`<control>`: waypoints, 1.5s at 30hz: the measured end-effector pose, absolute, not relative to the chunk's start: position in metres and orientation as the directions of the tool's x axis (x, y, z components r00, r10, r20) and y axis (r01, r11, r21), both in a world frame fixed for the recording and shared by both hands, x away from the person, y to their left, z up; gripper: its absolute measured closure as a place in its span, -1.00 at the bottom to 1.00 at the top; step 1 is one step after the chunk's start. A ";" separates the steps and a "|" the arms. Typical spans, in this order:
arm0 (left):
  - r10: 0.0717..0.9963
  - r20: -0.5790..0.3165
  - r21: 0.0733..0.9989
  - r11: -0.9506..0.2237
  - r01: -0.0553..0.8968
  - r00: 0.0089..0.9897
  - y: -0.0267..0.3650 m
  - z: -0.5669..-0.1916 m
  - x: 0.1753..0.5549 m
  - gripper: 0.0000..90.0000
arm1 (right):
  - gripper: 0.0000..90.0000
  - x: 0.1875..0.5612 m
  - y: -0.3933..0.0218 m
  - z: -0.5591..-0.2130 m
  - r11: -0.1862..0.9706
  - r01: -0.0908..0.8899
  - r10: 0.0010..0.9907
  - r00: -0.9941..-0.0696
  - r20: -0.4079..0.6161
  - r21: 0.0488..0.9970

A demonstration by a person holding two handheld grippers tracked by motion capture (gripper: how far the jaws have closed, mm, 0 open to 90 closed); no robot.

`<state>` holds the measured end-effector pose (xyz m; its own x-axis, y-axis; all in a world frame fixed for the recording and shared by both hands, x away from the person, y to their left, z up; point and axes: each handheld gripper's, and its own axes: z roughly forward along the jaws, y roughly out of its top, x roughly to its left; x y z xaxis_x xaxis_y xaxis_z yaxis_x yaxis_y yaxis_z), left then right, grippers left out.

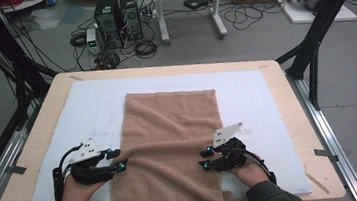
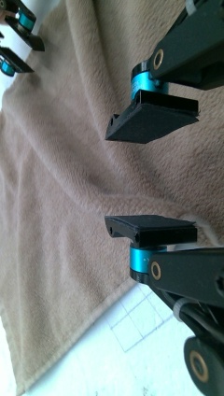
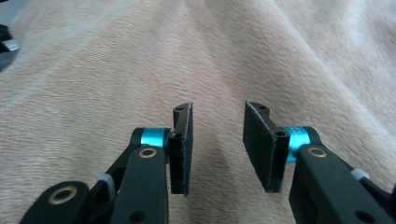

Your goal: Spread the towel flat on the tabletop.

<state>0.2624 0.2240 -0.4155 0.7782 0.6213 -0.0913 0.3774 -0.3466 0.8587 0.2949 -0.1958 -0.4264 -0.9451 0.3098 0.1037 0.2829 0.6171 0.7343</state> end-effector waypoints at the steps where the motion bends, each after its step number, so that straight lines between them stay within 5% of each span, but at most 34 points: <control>1: 0.615 -0.094 0.860 -0.346 0.375 0.783 0.225 -0.416 0.260 0.17 | 0.38 0.293 -0.195 -0.426 0.625 0.274 0.301 -0.949 0.098 0.731; 9: 0.556 -0.101 0.836 -0.403 0.374 0.825 0.223 -0.432 0.253 0.20 | 0.39 0.282 -0.199 -0.439 0.660 0.289 0.316 -0.944 0.093 0.693; 15: 0.495 -0.092 0.774 -0.510 0.375 0.864 0.210 -0.446 0.255 0.22 | 0.78 0.283 -0.202 -0.442 0.652 0.288 0.336 -0.939 0.074 0.702; 20: 0.463 -0.078 0.776 -0.528 0.345 0.883 0.207 -0.448 0.252 0.85 | 0.91 0.287 -0.202 -0.440 0.669 0.277 0.318 -0.945 0.072 0.689; 23: 0.447 -0.073 0.771 -0.541 0.335 0.891 0.206 -0.446 0.249 0.90 | 0.93 0.286 -0.203 -0.439 0.668 0.283 0.311 -0.946 0.088 0.688; 30: 0.289 -0.141 0.791 -0.543 0.283 0.947 0.216 -0.438 0.223 0.89 | 0.91 0.264 -0.215 -0.429 0.653 0.273 0.297 -0.950 0.092 0.707; 33: 0.319 -0.135 0.811 -0.509 0.289 0.938 0.217 -0.431 0.223 0.55 | 0.78 0.258 -0.220 -0.420 0.629 0.264 0.301 -0.950 0.084 0.732; 37: 0.385 -0.133 0.808 -0.492 0.325 0.913 0.211 -0.431 0.238 0.35 | 0.48 0.255 -0.212 -0.420 0.641 0.254 0.279 -0.956 0.088 0.725; 39: 0.395 -0.126 0.779 -0.528 0.337 0.910 0.206 -0.437 0.244 0.37 | 0.47 0.256 -0.207 -0.427 0.657 0.260 0.273 -0.957 0.098 0.708; 43: 0.374 -0.088 0.764 -0.569 0.304 0.923 0.203 -0.445 0.240 0.94 | 0.83 0.257 -0.202 -0.440 0.673 0.258 0.273 -0.958 0.092 0.693; 45: 0.349 -0.097 0.764 -0.574 0.294 0.932 0.207 -0.445 0.237 0.96 | 0.96 0.257 -0.205 -0.441 0.666 0.264 0.258 -0.959 0.117 0.697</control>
